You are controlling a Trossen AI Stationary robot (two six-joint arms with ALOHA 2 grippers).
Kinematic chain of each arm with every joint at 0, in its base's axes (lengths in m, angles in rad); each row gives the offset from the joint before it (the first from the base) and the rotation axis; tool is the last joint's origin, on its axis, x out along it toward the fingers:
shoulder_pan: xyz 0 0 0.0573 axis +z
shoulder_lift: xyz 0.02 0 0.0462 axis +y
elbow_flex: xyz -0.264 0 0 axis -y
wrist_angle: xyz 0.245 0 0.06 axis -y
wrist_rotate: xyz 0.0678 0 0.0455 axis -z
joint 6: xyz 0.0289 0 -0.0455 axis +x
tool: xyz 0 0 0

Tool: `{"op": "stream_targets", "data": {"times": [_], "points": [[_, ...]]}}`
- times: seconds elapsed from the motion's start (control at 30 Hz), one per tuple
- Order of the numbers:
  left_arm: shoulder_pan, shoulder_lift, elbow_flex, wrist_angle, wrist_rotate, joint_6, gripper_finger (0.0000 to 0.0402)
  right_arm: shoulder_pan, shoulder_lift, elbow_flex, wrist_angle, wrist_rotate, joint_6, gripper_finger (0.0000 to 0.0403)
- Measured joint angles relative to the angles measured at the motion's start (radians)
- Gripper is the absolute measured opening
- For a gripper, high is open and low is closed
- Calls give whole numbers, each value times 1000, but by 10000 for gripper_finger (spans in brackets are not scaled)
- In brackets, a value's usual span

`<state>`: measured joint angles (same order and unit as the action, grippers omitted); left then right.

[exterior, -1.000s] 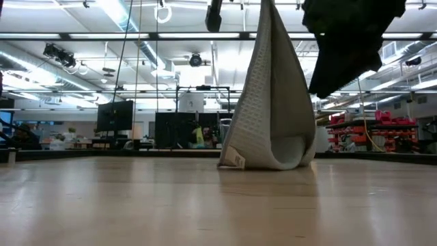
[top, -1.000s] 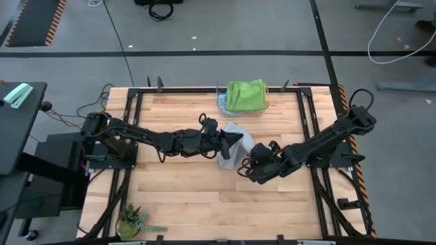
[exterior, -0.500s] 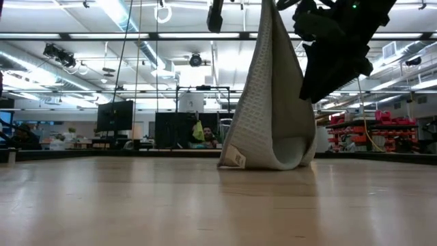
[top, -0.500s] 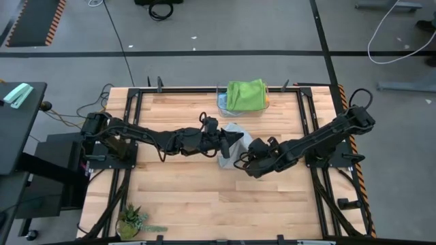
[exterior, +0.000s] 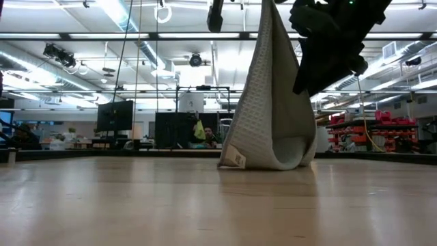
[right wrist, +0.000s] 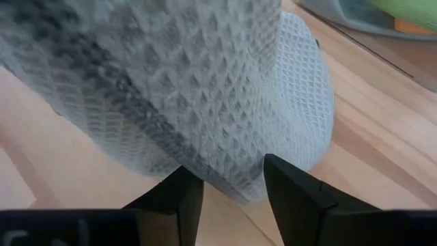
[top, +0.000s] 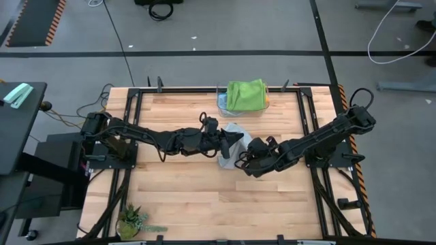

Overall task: Fold microfiber towels
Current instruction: Fold the gray microfiber cloth

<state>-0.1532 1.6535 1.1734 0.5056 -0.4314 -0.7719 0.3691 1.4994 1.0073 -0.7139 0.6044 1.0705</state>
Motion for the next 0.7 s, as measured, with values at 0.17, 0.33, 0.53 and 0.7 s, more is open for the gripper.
{"op": "stream_targets", "data": {"times": [0.17, 0.33, 0.53, 0.7], "points": [[0, 0, 0, 0, 3, 0, 4, -4, 0, 0, 2, 1, -74, 160], [0, 0, 0, 9, 3, -1, 4, -31, 0, 0, 4, -45, -33, 160], [3, 0, 0, 44, 4, 5, 4, -26, 11, -12, 1, -61, 51, 160], [6, 0, 0, 72, 3, 24, 4, -26, 11, -50, 10, -52, 123, 164]]}}
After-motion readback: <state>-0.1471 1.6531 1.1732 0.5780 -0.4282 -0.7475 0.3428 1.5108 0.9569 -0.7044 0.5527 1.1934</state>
